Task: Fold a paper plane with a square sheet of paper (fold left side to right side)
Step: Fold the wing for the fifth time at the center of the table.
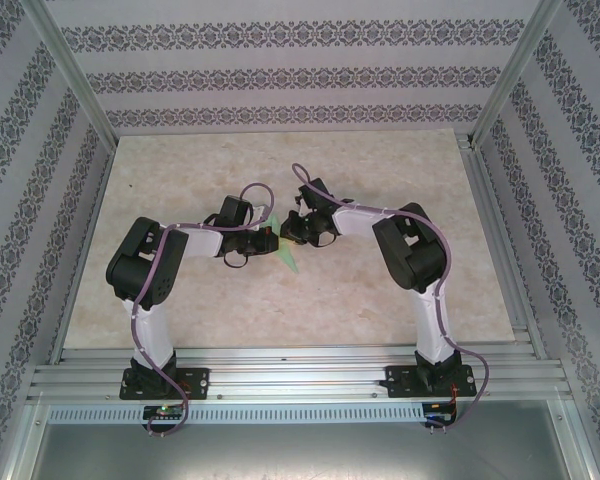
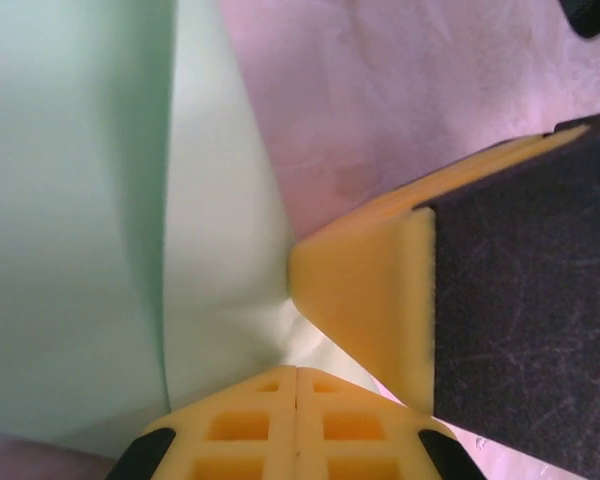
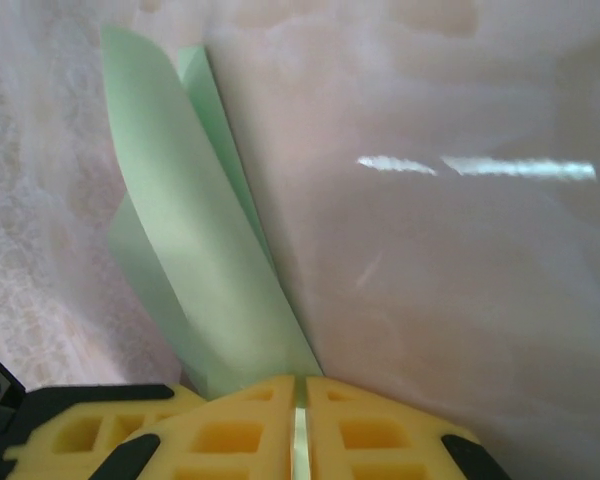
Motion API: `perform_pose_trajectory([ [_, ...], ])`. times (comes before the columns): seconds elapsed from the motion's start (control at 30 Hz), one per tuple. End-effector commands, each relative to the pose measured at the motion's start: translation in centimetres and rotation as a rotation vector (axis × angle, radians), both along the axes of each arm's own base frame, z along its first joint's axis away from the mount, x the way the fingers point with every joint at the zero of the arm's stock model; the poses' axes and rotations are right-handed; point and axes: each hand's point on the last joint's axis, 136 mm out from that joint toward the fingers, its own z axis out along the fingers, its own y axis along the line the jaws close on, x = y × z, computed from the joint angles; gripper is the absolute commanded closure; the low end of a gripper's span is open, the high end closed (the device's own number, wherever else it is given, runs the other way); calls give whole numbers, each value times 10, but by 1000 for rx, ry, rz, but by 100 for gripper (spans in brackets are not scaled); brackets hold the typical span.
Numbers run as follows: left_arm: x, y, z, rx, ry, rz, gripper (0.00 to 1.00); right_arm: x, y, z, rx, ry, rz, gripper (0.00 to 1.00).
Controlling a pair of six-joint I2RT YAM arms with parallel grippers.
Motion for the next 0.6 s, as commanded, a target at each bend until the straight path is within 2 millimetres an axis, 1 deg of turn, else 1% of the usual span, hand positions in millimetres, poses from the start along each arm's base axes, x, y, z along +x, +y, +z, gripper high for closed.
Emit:
perform_pose_trajectory([
  [0.0, -44, 24, -80, 231, 152, -9, 100, 30, -4, -1, -22, -70, -42, 88],
  [0.17, -44, 23, -80, 232, 151, -12, 100, 46, -4, 2, -12, -81, -53, 87],
  [0.23, -45, 23, -79, 229, 151, -11, 100, 49, -8, 11, 2, -98, -59, 87],
  [0.3, -44, 23, -76, 225, 147, -9, 100, 46, -13, 24, 12, -117, -56, 86],
  [0.4, -43, 21, -72, 217, 141, -4, 100, 30, -24, 47, 41, -142, -53, 85],
  [0.43, -42, 20, -70, 212, 142, -4, 100, 20, -26, 53, 53, -140, -44, 85],
  [0.5, -40, 18, -66, 200, 135, -4, 100, -3, -29, 58, 68, -128, -26, 85],
  [0.57, -40, 19, -62, 198, 131, -2, 100, -29, -28, 56, 72, -106, 3, 85],
])
